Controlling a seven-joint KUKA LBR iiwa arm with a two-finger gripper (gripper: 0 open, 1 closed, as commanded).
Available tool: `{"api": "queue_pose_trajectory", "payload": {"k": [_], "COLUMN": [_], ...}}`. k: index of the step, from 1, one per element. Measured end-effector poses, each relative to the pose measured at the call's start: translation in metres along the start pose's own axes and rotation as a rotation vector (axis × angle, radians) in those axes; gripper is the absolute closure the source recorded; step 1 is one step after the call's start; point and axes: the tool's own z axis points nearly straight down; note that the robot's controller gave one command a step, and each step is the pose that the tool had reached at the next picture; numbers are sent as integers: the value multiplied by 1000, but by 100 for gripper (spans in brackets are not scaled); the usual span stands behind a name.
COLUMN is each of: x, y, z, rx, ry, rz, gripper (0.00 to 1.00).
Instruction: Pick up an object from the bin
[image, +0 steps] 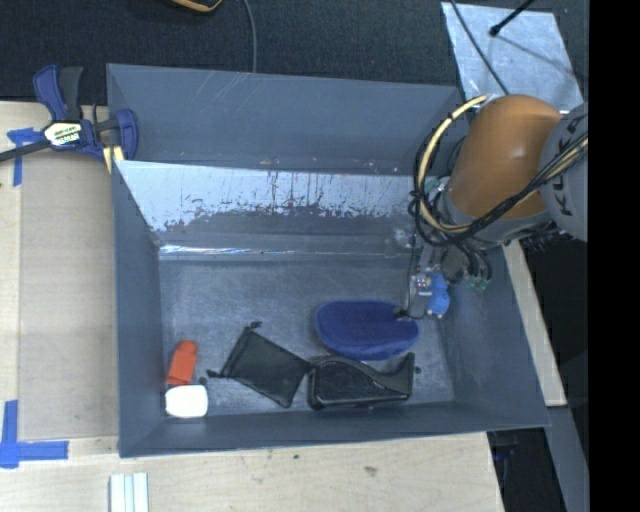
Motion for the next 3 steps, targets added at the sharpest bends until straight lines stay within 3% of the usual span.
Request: {"api": "queue_pose_trajectory", "payload": {"k": [1, 2, 3], "x": [35, 32, 32], "y": [14, 15, 16], "z": [74, 72, 72], "rx": [4, 5, 2], "ry": [-16, -26, -26], "rz": [-314, -313, -314], "gripper": [0, 100, 0]}}
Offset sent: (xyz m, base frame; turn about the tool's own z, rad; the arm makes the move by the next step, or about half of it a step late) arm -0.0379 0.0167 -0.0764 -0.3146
